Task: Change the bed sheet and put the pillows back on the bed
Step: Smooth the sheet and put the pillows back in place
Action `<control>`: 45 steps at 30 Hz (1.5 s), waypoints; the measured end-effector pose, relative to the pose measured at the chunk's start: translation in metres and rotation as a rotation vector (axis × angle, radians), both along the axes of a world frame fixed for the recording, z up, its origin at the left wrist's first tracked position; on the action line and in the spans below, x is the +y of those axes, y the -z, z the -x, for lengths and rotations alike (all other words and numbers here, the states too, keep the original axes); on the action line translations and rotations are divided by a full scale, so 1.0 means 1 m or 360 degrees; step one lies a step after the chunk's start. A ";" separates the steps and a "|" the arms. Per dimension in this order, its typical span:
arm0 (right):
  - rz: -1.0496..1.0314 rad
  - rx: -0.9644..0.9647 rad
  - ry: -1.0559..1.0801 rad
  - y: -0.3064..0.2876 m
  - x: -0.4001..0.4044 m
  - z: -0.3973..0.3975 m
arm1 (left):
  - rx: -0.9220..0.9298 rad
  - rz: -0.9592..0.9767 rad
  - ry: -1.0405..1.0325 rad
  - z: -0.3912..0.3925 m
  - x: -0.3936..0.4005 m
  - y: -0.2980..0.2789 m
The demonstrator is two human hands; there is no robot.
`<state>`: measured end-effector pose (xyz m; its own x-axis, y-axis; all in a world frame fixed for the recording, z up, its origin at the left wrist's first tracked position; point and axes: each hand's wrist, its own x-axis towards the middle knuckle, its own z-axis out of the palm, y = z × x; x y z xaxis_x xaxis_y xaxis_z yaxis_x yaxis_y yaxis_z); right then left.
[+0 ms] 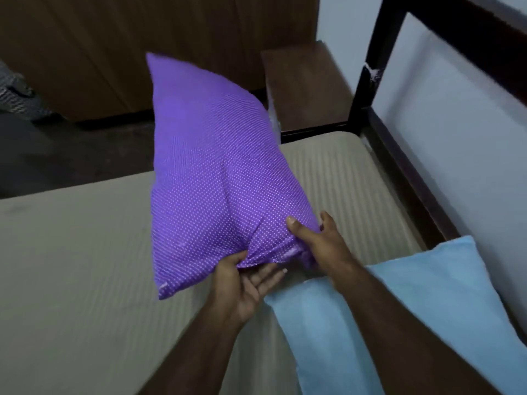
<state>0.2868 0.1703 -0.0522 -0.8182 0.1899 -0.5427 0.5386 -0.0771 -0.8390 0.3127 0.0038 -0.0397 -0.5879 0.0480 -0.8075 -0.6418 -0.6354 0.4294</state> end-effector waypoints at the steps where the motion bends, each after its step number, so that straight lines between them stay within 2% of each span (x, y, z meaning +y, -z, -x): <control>1: -0.0007 -0.0068 -0.0003 0.006 -0.005 0.001 | -0.0089 0.0003 0.0030 -0.007 -0.008 0.006; 4: -0.0278 -0.0274 -0.0161 0.024 -0.012 0.003 | -0.0317 0.0216 0.0246 -0.033 -0.032 0.023; 7: -0.0561 -0.0314 -0.0475 0.041 -0.012 0.005 | -0.0207 0.0696 0.0232 -0.057 -0.059 0.031; 9: -0.0560 -0.0311 -0.0579 0.041 -0.009 0.007 | -0.0015 0.1165 0.0076 -0.063 -0.085 0.035; 11: -0.0322 -0.0257 -0.0531 0.030 -0.012 0.009 | 0.0088 0.1482 -0.0044 -0.064 -0.113 0.041; 12: -0.0091 -0.0243 -0.0459 0.029 -0.011 0.013 | 0.0070 0.1421 -0.0065 -0.063 -0.122 0.044; 14: 0.0355 -0.0280 -0.0349 0.027 -0.014 0.019 | -0.0100 0.1014 0.0042 -0.057 -0.131 0.048; 15: 0.0461 -0.0313 -0.0315 0.030 -0.019 0.021 | -0.0146 0.0804 0.0087 -0.052 -0.133 0.049; 18: 0.0473 -0.0285 -0.0125 0.032 -0.049 0.024 | -0.0101 0.0442 0.0105 -0.031 -0.132 0.040; 21: 0.0500 0.0158 0.0068 0.005 -0.086 0.024 | -0.0021 0.0256 0.0077 -0.011 -0.122 0.029; 23: 0.0454 0.0495 0.0090 -0.029 -0.092 0.025 | 0.0137 0.0149 0.0065 0.000 -0.107 0.021; 26: 0.0301 0.0830 0.0036 -0.079 -0.061 0.016 | 0.0468 -0.0122 -0.0059 0.011 -0.072 0.011; 28: 0.0156 0.0953 0.0032 -0.099 -0.024 0.004 | 0.0561 -0.0205 -0.0105 0.008 -0.040 0.007; 33: -0.0138 0.0905 0.0226 -0.110 0.082 -0.017 | 0.0608 -0.0140 0.0048 -0.009 0.057 -0.002; 36: -0.0387 0.0715 0.0274 -0.097 0.139 -0.018 | 0.0481 -0.0033 0.0345 -0.012 0.094 0.006; 39: -0.0948 0.0297 0.0104 -0.062 0.186 -0.020 | 0.0213 0.0423 0.0729 -0.016 0.101 0.021; 41: -0.1194 0.0105 -0.0102 -0.044 0.199 -0.030 | 0.0231 0.0769 0.0894 -0.014 0.095 0.033; 43: -0.1198 0.0126 -0.0194 -0.040 0.201 -0.036 | 0.0398 0.1016 0.0965 -0.014 0.084 0.042; 45: -0.1147 0.0234 -0.0128 -0.043 0.200 -0.037 | 0.0608 0.1111 0.0852 -0.020 0.076 0.043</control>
<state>0.3241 0.3698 -0.0088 -0.8991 0.3944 -0.1899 0.3978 0.5551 -0.7305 0.3331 0.0798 -0.0830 -0.8573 -0.0327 -0.5138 -0.5107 0.1799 0.8407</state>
